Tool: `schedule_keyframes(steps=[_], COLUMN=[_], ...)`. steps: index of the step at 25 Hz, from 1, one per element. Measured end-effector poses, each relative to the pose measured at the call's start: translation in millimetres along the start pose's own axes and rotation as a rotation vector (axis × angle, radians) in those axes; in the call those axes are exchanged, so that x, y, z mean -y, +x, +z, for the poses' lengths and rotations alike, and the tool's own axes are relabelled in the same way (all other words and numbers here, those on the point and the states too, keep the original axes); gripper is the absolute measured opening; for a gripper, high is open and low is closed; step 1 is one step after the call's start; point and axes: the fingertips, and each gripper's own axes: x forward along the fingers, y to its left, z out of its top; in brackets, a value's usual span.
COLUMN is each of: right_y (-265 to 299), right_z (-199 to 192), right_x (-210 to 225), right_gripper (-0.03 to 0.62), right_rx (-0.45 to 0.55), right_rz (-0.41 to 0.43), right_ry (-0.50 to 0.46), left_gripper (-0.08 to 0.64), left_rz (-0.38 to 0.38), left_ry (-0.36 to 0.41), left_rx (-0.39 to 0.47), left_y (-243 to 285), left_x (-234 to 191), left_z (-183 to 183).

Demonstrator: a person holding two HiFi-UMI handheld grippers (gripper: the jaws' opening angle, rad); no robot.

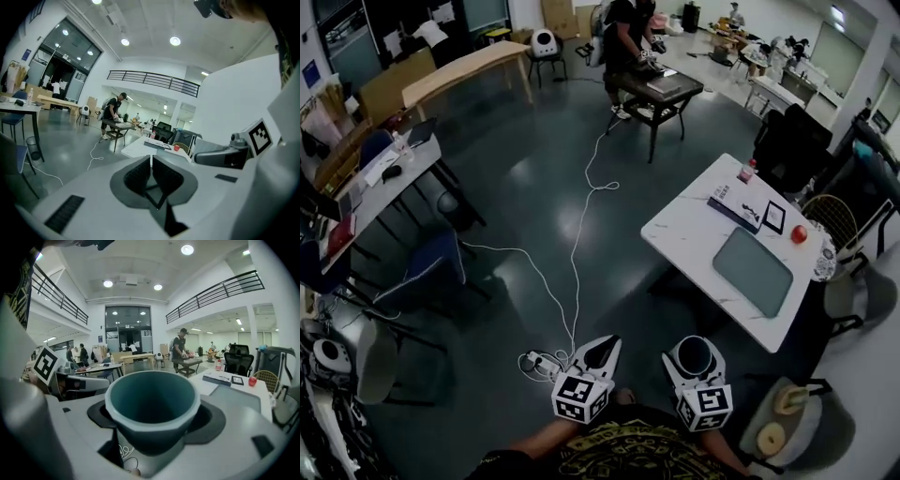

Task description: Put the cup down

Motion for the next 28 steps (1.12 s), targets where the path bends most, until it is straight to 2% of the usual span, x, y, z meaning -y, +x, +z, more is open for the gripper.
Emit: schedule_keyframes(steps=[9,16,28], right_y=[-5,-13,-38], right_z=[2,-4,5], right_x=[22,43,130], right_gripper=[0.370,0.370,0.370], right_rx=[-0.005,0.020,0.072], right_rz=[-0.124,-0.176,-0.201], right_ry=[0.040,0.063,0.057], left_gripper=[0.023,0.023,0.023], left_rz=[-0.120,-0.170,-0.180], left_ry=[0.018,0.055,0.063], left_rx=[-0.031,-0.044,-0.027], left_y=[30,54,108], left_x=[7,22,93], left_z=[6,8,22])
